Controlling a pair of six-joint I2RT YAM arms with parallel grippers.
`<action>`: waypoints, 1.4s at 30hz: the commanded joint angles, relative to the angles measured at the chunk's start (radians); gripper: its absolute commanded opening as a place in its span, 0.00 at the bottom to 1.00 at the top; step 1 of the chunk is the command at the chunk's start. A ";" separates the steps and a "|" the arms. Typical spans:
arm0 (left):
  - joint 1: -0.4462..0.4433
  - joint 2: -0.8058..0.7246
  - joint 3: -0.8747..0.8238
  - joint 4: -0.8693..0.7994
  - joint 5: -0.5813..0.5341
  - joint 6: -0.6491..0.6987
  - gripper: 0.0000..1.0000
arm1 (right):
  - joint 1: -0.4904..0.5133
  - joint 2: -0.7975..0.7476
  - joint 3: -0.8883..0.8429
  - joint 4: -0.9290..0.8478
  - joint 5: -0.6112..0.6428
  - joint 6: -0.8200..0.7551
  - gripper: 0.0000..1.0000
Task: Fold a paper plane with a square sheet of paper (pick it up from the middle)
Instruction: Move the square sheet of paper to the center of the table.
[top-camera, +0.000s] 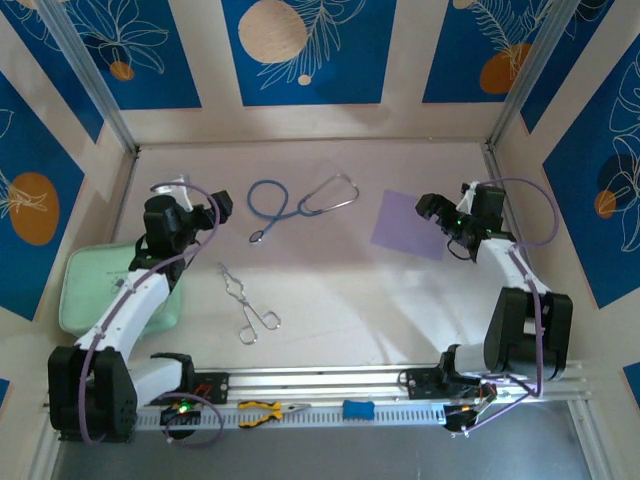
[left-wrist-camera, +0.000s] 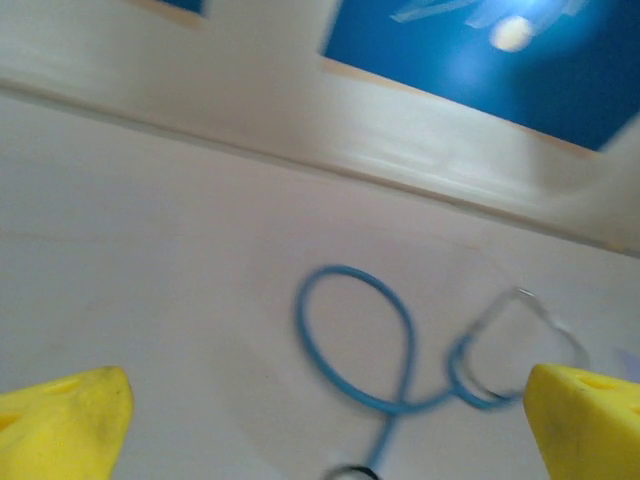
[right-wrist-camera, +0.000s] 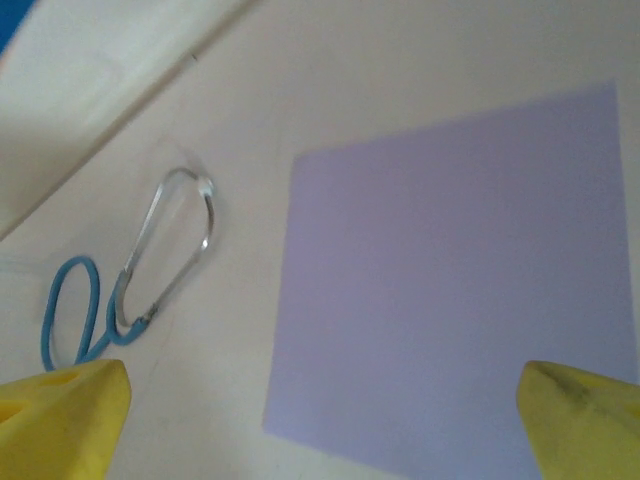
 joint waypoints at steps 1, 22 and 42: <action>-0.010 0.043 0.006 -0.002 0.280 -0.171 1.00 | -0.004 0.048 0.053 -0.126 -0.112 0.065 0.99; -0.396 0.107 -0.053 -0.073 0.201 -0.176 1.00 | 0.140 0.508 0.462 -0.438 0.100 0.036 0.99; -0.396 -0.004 -0.057 -0.180 0.143 -0.084 1.00 | 0.334 0.336 0.257 -0.554 0.102 0.130 0.98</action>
